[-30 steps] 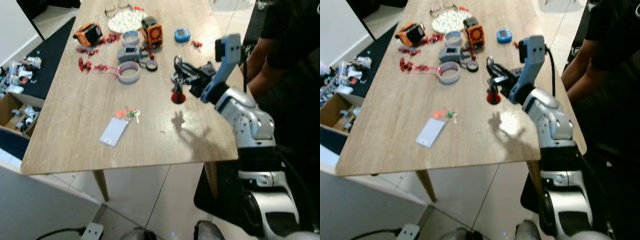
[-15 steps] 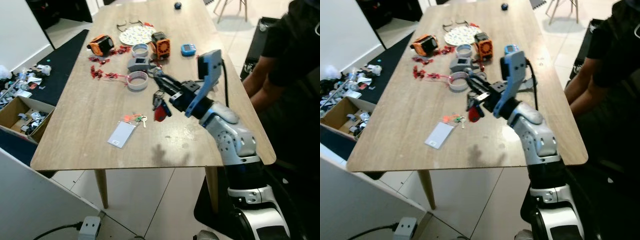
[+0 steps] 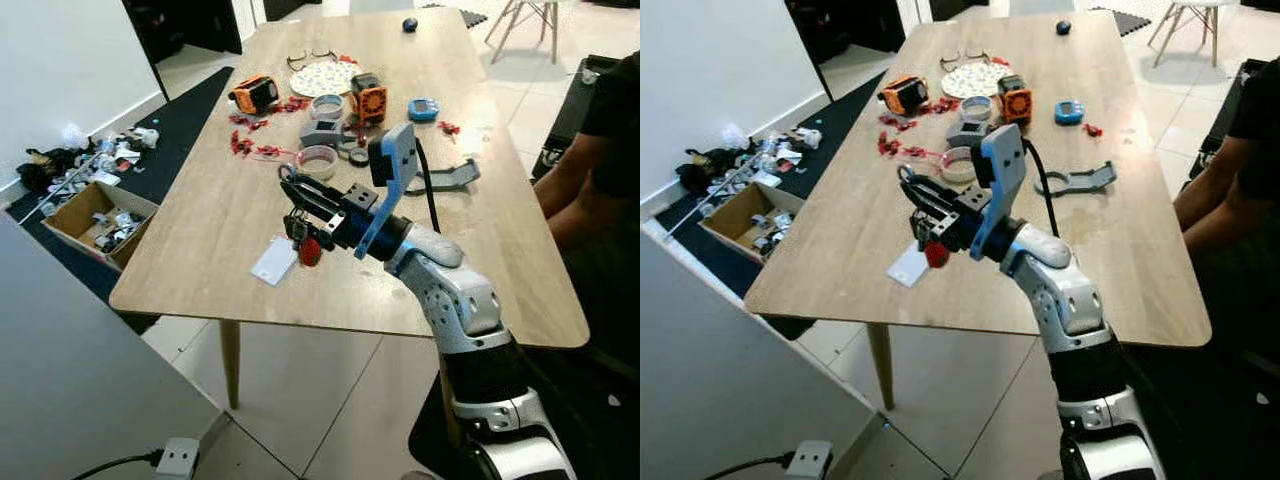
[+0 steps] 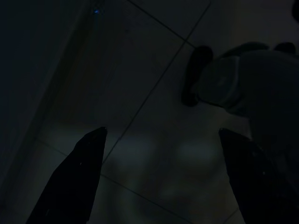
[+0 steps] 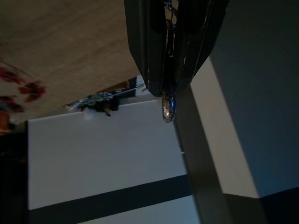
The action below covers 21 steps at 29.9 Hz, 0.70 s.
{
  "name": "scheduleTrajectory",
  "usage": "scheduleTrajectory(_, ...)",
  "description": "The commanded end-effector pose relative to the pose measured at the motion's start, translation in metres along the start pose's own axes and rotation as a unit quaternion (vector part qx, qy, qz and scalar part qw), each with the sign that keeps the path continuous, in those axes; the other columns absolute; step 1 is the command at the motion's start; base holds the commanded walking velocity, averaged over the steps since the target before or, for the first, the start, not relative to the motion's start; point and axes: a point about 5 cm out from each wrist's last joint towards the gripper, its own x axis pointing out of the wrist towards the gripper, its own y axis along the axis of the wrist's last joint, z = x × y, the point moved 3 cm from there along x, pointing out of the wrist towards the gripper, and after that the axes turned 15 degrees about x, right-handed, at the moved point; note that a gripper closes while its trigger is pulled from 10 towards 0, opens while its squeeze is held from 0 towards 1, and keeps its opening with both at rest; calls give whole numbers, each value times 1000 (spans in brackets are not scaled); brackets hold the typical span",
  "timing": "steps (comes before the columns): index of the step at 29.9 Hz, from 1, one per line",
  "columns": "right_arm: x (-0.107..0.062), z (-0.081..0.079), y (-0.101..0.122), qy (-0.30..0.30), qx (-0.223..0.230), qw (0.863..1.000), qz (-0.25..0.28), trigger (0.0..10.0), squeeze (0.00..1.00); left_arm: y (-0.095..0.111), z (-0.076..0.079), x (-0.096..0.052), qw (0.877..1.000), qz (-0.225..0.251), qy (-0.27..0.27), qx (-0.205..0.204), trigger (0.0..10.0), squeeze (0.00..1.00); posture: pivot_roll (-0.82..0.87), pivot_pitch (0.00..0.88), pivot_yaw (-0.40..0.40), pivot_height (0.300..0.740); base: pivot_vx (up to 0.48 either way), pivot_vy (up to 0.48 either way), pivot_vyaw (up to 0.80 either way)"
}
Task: Hang keys on a hook
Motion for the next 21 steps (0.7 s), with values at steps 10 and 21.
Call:
scheduleTrajectory(10,0,-16,-8,42,-16,999,-19,10000,0,-9,2,-1,1000,-18,-3,9,10000,0,-110,92,116,740,0,0,675)
scheduleTrajectory(21,-1,-18,-13,44,-18,999,-26,10000,0,-9,2,-1,1000,-18,-4,9,10000,0,-109,94,122,740,0,0,675)
